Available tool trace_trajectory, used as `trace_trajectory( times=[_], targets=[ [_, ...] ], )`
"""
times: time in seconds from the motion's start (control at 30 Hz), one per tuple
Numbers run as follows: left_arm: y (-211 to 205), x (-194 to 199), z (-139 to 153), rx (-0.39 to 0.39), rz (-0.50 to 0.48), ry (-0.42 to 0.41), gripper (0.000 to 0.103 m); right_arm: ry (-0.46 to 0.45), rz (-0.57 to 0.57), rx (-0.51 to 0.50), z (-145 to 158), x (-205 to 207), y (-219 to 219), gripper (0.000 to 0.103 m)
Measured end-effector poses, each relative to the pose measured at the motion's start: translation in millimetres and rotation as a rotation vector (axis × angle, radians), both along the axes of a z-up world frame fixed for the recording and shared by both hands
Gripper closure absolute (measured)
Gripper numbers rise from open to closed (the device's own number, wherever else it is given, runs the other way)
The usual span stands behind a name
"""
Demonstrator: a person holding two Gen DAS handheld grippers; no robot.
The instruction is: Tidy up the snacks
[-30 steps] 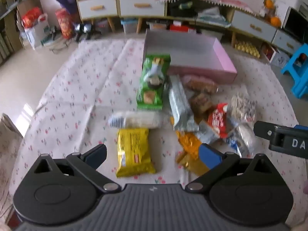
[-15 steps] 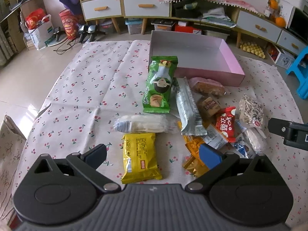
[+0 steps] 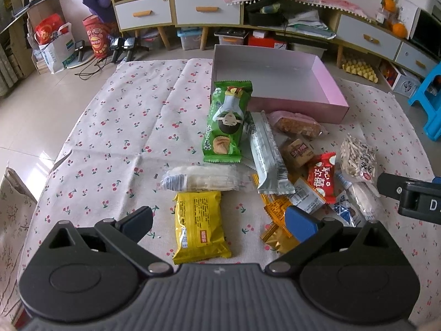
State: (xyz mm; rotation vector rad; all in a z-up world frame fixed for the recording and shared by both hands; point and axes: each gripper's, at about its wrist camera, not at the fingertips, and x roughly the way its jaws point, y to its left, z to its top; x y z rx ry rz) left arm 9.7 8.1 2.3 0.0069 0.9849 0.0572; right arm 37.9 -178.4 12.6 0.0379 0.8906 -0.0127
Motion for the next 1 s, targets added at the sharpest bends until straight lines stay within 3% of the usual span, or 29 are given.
trace_trajectory(
  times=[1.0],
  targets=[
    [-0.2, -1.2, 0.7, 0.004, -0.014, -0.008, 0.001, 0.001, 0.011, 0.005, -0.6, -2.4, 1.4, 0.0]
  ],
)
